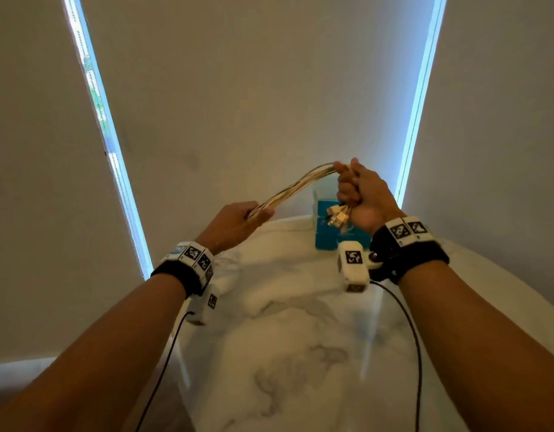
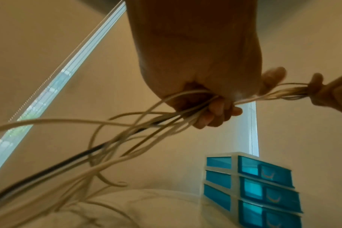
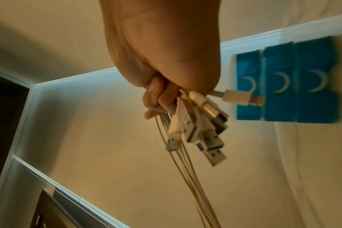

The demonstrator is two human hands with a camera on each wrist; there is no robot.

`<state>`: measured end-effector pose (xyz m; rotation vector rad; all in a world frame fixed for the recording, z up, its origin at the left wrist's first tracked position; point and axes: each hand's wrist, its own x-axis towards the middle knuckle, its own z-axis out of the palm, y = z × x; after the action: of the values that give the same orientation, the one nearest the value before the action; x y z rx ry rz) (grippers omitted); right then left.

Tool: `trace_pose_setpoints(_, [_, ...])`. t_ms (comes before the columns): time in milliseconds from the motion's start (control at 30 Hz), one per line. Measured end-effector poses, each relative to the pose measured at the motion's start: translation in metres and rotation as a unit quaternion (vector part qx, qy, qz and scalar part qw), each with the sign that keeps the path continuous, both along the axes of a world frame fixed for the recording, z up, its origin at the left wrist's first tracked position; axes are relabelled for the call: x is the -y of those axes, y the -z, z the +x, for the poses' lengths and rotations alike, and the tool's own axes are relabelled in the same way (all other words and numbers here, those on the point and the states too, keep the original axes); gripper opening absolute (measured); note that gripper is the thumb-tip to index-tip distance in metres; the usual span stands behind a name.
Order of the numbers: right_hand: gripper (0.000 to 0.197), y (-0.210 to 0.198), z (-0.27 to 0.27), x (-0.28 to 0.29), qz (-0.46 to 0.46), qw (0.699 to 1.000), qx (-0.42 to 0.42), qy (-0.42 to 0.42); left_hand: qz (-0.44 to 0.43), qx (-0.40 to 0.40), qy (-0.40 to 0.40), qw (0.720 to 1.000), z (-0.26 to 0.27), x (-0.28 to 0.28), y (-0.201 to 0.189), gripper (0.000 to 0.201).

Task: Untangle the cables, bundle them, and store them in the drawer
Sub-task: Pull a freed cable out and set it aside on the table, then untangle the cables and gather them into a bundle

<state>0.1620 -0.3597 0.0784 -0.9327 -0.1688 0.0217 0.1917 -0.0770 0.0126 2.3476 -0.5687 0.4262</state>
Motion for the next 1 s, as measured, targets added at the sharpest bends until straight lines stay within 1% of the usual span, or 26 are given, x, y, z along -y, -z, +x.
trace_pose_setpoints(33, [0.049, -0.01, 0.005, -0.004, 0.017, 1.0, 0.003, 0.012, 0.015, 0.032, -0.004, 0.999, 0.002, -0.012, 0.003, 0.052])
trace_pose_setpoints(100, [0.05, -0.028, 0.011, -0.011, 0.053, 0.998, 0.01, 0.036, 0.03, 0.054, -0.029, 0.998, 0.008, -0.042, 0.016, 0.047])
trace_pose_setpoints(167, [0.048, -0.039, 0.012, -0.015, 0.083, 0.995, 0.013, 0.055, 0.008, 0.037, -0.069, 0.997, 0.01, -0.076, 0.035, 0.049])
trace_pose_setpoints(233, [0.046, -0.04, 0.011, -0.019, 0.077, 0.995, 0.009, 0.068, -0.012, 0.012, -0.105, 0.994, 0.009, -0.107, 0.052, 0.05])
trace_pose_setpoints(267, [0.046, -0.038, 0.009, -0.02, 0.068, 0.995, 0.005, 0.076, -0.021, -0.028, -0.11, 0.993, 0.007, -0.119, 0.058, 0.05])
trace_pose_setpoints(300, [0.047, -0.035, 0.01, -0.021, 0.059, 0.995, -0.003, 0.082, -0.037, -0.094, -0.102, 0.99, 0.004, -0.129, 0.062, 0.05])
trace_pose_setpoints(367, [0.047, -0.029, 0.014, -0.021, 0.048, 0.995, -0.024, 0.087, -0.062, -0.235, -0.066, 0.968, -0.003, -0.147, 0.067, 0.052])
trace_pose_setpoints(400, [0.046, -0.027, 0.017, -0.02, 0.042, 0.995, -0.037, 0.087, -0.065, -0.277, -0.053, 0.957, -0.006, -0.157, 0.064, 0.053])
trace_pose_setpoints(433, [0.044, -0.025, 0.02, -0.018, 0.031, 0.994, -0.049, 0.089, -0.059, -0.289, -0.051, 0.954, -0.007, -0.167, 0.057, 0.055])
trace_pose_setpoints(467, [0.044, -0.022, 0.022, -0.016, 0.015, 0.994, -0.057, 0.095, -0.039, -0.281, -0.064, 0.957, -0.005, -0.177, 0.046, 0.059])
trace_pose_setpoints(500, [0.044, -0.021, 0.025, -0.016, -0.001, 0.993, -0.059, 0.104, 0.0, -0.248, -0.091, 0.965, -0.003, -0.185, 0.031, 0.062])
trace_pose_setpoints(533, [0.045, -0.02, 0.026, -0.015, -0.011, 0.992, -0.056, 0.116, 0.042, -0.195, -0.125, 0.972, 0.002, -0.192, 0.016, 0.065])
trace_pose_setpoints(600, [0.046, -0.023, 0.027, -0.015, -0.008, 0.989, -0.044, 0.141, 0.088, -0.064, -0.189, 0.976, 0.01, -0.197, -0.01, 0.064])
trace_pose_setpoints(633, [0.046, -0.028, 0.027, -0.013, 0.003, 0.988, -0.035, 0.153, 0.114, 0.013, -0.213, 0.97, 0.013, -0.198, -0.016, 0.06])
trace_pose_setpoints(667, [0.045, -0.033, 0.026, -0.011, 0.012, 0.986, -0.025, 0.164, 0.147, 0.082, -0.229, 0.959, 0.016, -0.198, -0.015, 0.052])
trace_pose_setpoints(700, [0.045, -0.038, 0.024, -0.006, 0.015, 0.984, -0.014, 0.174, 0.183, 0.124, -0.24, 0.945, 0.018, -0.198, -0.008, 0.043])
trace_pose_setpoints(733, [0.045, -0.041, 0.021, -0.001, 0.009, 0.983, -0.005, 0.182, 0.223, 0.127, -0.247, 0.934, 0.022, -0.2, 0.007, 0.034])
trace_pose_setpoints(767, [0.044, -0.043, 0.017, 0.005, -0.008, 0.983, 0.0, 0.182, 0.257, 0.094, -0.259, 0.926, 0.022, -0.201, 0.028, 0.027])
trace_pose_setpoints(800, [0.044, -0.043, 0.013, 0.011, -0.033, 0.984, 0.0, 0.175, 0.29, 0.036, -0.28, 0.914, 0.023, -0.204, 0.054, 0.028])
trace_pose_setpoints(833, [0.045, -0.041, 0.01, 0.016, -0.064, 0.984, -0.001, 0.165, 0.312, -0.031, -0.3, 0.901, 0.022, -0.206, 0.081, 0.039])
trace_pose_setpoints(867, [0.046, -0.035, 0.008, 0.021, -0.096, 0.983, -0.005, 0.157, 0.322, -0.099, -0.308, 0.89, 0.019, -0.207, 0.106, 0.055])
trace_pose_setpoints(933, [0.047, -0.02, 0.007, 0.031, -0.164, 0.976, -0.017, 0.142, 0.324, -0.201, -0.309, 0.871, 0.012, -0.203, 0.141, 0.1])
trace_pose_setpoints(967, [0.048, -0.011, 0.008, 0.035, -0.197, 0.972, -0.025, 0.128, 0.335, -0.232, -0.296, 0.864, 0.01, -0.2, 0.147, 0.122])
trace_pose_setpoints(1000, [0.048, -0.002, 0.007, 0.038, -0.227, 0.966, -0.036, 0.114, 0.358, -0.259, -0.279, 0.853, 0.007, -0.196, 0.143, 0.141])
